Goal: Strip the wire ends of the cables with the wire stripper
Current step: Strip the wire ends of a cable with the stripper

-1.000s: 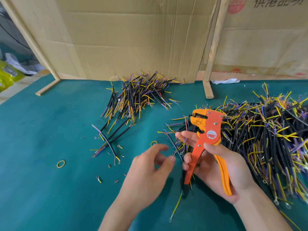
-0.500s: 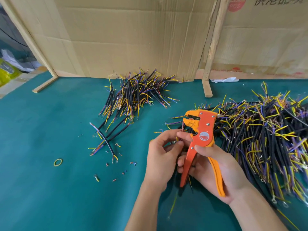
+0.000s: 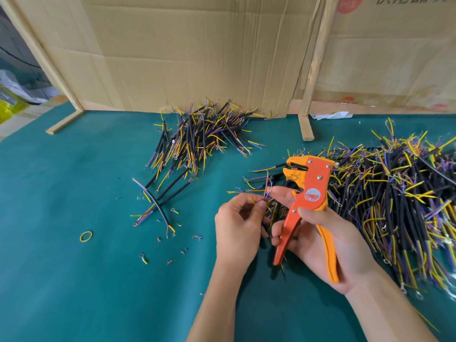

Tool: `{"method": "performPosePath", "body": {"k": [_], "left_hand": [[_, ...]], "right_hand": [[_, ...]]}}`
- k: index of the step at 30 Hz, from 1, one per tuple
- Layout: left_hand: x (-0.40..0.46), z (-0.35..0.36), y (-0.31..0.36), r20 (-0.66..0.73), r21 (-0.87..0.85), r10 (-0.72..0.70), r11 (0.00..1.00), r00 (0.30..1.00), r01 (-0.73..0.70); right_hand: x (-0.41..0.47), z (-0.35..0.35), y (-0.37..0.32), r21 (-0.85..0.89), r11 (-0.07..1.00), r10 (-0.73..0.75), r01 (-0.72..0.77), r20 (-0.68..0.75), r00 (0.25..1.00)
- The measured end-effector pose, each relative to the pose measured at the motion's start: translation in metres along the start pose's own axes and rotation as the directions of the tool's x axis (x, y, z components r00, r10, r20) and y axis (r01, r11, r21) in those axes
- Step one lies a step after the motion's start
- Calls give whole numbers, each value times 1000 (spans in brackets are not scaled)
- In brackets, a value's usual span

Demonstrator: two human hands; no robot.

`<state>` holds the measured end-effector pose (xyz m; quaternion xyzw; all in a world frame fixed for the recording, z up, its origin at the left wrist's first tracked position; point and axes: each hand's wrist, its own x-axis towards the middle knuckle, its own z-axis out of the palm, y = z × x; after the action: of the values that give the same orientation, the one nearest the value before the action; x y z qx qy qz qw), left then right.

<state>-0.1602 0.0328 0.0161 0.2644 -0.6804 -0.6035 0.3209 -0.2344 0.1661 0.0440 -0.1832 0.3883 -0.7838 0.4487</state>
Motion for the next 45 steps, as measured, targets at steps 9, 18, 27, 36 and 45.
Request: {"method": "performPosePath", "body": {"k": [9,18,27,36,45], "left_hand": [[1,1,0,-57,44,53,998,997,-50],[2,2,-5,-285,70,86,995,955,-69],[-2,4,2,-288,255,178,961,941,-103],[-5,7,6,-238,337,246,928,940,-158],[-5,6,7,-206,298,276,931,939,-209]], "right_hand": [[1,-1,1,-13,1000,22,-22,-13,1000],[2,-5,1,-35,990,135,-136,-40,990],[-3,-8,-7,-91,937,343,-337,63,937],[-3,-5,-6,-76,928,370,-364,100,924],[1,6,4,24,983,182,-180,-85,980]]}}
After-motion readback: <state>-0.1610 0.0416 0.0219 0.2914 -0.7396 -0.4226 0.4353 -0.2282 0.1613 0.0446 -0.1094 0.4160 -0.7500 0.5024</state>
